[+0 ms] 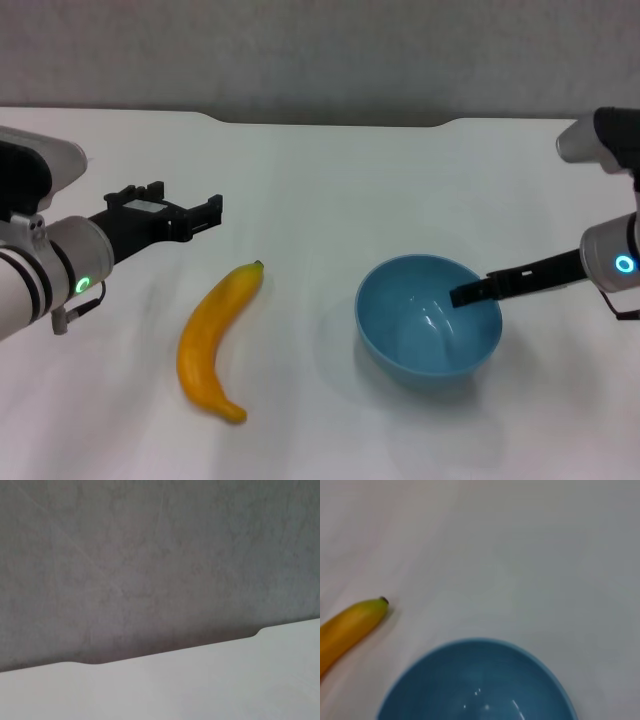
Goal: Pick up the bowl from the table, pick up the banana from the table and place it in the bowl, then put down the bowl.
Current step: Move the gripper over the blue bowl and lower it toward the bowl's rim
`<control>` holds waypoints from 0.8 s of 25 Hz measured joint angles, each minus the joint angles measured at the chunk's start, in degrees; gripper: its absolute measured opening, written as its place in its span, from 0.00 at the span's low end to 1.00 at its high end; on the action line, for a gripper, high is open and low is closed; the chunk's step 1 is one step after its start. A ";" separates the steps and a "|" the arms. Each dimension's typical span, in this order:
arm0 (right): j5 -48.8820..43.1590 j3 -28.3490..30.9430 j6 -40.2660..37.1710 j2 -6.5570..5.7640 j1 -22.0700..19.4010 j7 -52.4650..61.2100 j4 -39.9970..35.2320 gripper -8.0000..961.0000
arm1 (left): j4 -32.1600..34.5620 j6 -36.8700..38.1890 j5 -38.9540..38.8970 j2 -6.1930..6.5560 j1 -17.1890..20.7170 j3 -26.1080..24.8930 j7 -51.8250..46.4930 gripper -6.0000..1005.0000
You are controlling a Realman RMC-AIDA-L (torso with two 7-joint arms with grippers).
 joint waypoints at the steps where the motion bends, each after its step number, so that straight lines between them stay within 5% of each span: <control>1: -0.08 0.00 0.10 0.04 0.14 0.07 0.51 0.83 | -0.14 0.07 0.01 -0.02 0.00 0.00 0.00 0.89; 20: -0.38 -1.27 4.04 0.54 -0.05 -0.23 6.17 0.83 | 0.20 0.90 0.02 -0.05 0.52 -0.61 0.70 0.89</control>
